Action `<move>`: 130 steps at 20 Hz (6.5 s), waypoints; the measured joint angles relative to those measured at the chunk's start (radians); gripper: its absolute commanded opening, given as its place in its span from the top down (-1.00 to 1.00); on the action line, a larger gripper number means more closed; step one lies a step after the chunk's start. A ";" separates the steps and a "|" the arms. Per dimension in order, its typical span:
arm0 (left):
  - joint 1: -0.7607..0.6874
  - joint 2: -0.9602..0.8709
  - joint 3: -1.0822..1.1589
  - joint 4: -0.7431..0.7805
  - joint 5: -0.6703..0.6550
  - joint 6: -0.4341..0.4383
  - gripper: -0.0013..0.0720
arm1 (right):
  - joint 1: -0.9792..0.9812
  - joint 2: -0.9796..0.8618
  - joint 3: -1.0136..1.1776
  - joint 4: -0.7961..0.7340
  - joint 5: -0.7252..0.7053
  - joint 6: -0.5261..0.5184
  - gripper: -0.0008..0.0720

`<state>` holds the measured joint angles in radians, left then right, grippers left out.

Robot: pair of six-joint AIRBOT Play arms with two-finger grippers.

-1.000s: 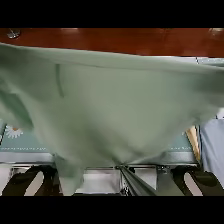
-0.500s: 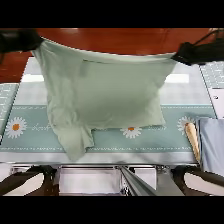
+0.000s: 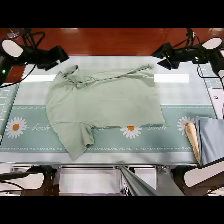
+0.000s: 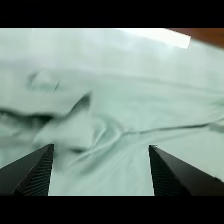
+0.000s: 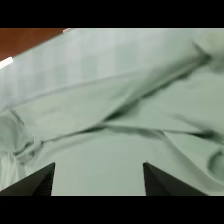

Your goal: Fold the shirts.

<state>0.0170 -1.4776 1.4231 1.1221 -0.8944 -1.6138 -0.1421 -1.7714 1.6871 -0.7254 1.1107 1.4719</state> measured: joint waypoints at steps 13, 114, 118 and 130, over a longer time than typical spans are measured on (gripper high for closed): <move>0.627 0.320 -0.734 -0.176 -0.357 0.222 -0.95 | -0.302 0.623 -0.843 -0.208 0.147 -0.161 -0.72; 0.196 -0.050 -0.122 -0.105 -0.051 0.161 0.89 | -0.041 -0.068 0.052 -0.149 0.259 -0.077 0.91; 0.234 -0.076 -0.119 -0.085 -0.239 0.235 0.89 | -0.018 -0.062 0.019 -0.270 0.367 -0.091 0.91; 0.288 -0.066 -0.132 0.071 -0.517 0.203 -0.95 | -0.031 0.065 -0.127 -0.422 0.333 0.015 -0.75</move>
<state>0.3046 -1.5436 1.2911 1.1934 -1.4117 -1.4113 -0.1730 -1.7065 1.5597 -1.1477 1.4437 1.4868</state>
